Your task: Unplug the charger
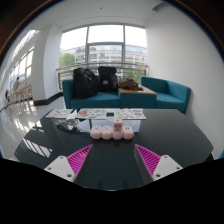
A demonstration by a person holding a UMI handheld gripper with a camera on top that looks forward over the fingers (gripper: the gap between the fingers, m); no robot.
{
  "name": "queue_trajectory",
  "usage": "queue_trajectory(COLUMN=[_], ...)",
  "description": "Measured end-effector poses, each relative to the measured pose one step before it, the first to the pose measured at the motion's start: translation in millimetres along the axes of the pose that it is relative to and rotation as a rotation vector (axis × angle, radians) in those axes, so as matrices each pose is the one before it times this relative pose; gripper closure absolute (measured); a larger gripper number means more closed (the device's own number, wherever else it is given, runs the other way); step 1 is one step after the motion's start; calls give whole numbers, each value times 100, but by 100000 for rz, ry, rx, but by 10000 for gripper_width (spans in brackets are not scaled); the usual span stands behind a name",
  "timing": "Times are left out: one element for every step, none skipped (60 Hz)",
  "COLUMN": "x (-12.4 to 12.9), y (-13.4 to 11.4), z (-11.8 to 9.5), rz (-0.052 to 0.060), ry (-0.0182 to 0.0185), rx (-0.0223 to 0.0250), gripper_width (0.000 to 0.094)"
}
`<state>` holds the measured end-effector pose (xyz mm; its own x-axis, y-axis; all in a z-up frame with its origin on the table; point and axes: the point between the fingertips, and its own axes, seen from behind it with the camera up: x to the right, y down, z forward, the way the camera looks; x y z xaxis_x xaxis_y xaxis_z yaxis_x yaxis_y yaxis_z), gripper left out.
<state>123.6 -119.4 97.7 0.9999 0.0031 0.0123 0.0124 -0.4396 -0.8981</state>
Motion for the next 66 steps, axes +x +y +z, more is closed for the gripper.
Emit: queue_trajectory(x=[57,91,149,132,115,521,112,131,127,118,109,88,61,67,246,-21,30,83,141,154,69,17,14,8,-34,96,-32,-44,-93,-250,-269,-205,-177,-119,146,-165,-44,3,-14,-33,11,-5,23,3,43,5,28,-1,20,-47,-3,52,329,531,274,485,330,361,719,913,906,957,1001,916,441,1434], y=[-204,-202,-181,-179,-177,-896,-320,-404,-279,-243,-185,-165,-171,-186,-157,-477,-134,-53,-10,-18,24,92,177,219,325,187,152,164,168,108,132,208,300,21,-279,280,-50,-113,19,-30,-35,-15,-25,12,-32,-6,-42,-10,-134,-1808,-2586,-2778,-2809,-3232,-3345,-2972,-2700,-2857,-1856,-1684,-1341,-932,-807,30,-282,892], z=[1178,1266,1200,1144,1110,-286,1021,1005,999,983,990,922,844,884,154,831,714,659,625,587,547,507,466,429,295,444,291,236,175,176,155,205,201,91,49,-51,67,18,-14,14,41,-139,45,40,14,28,15,9,-108,-472,-624,-781,-830,-1010,-817,-625,-552,832,-577,-349,-332,-307,-338,-195,16,503], rz=[-295,-228,-242,-285,-384,-330,-141,53,197,249,219,325,335,302,189,147,-6,-5,-21,-20,-143,-273,-296,-187,21,16,-112,-84,-89,-25,-44,-216,-344,138,716,670,955,942,814,626,388,571,514,584,206,555,652,1121,959,1202,657,-968,-1837,-1174,-995,-816,-537,308,-762,-595,-361,-187,-50,193,117,755], ry=[267,494,685,748,644,428,642,743,904,728,536,403,332,191,89,-207,-107,125,411,513,240,40,17,71,77,-140,-79,-70,-196,-773,-771,-550,-373,-576,917,242,231,32,-69,-177,-166,3,77,18,126,58,-19,-39,-259,-916,-1023,-561,255,135,-96,-420,-365,163,336,630,858,977,849,981,983,1053], rx=[259,419,348,198,126,-432,388,422,505,444,219,72,125,363,612,48,234,79,26,87,53,-118,-393,-547,-184,-153,-309,-442,-364,-109,-114,-378,-616,106,1499,28,-37,403,-88,166,268,299,137,45,-168,-483,-1000,-1692,-1537,4023,5874,5697,5255,5807,5696,5128,3955,2314,2475,1993,1559,1107,989,-535,-53,-1393], gripper_width=[99,99,99,100,102,103,107,114,119,122,125,134,142,148,157,168,186,207,232,258,281,304,332,355,374,397,419,445,471,496,526,561,600,620,623,639,644,661,667,680,690,703,711,721,726,748,764,769,767,767,767,768,768,769,770,769,769,770,770,771,770,771,769,770,770,769])
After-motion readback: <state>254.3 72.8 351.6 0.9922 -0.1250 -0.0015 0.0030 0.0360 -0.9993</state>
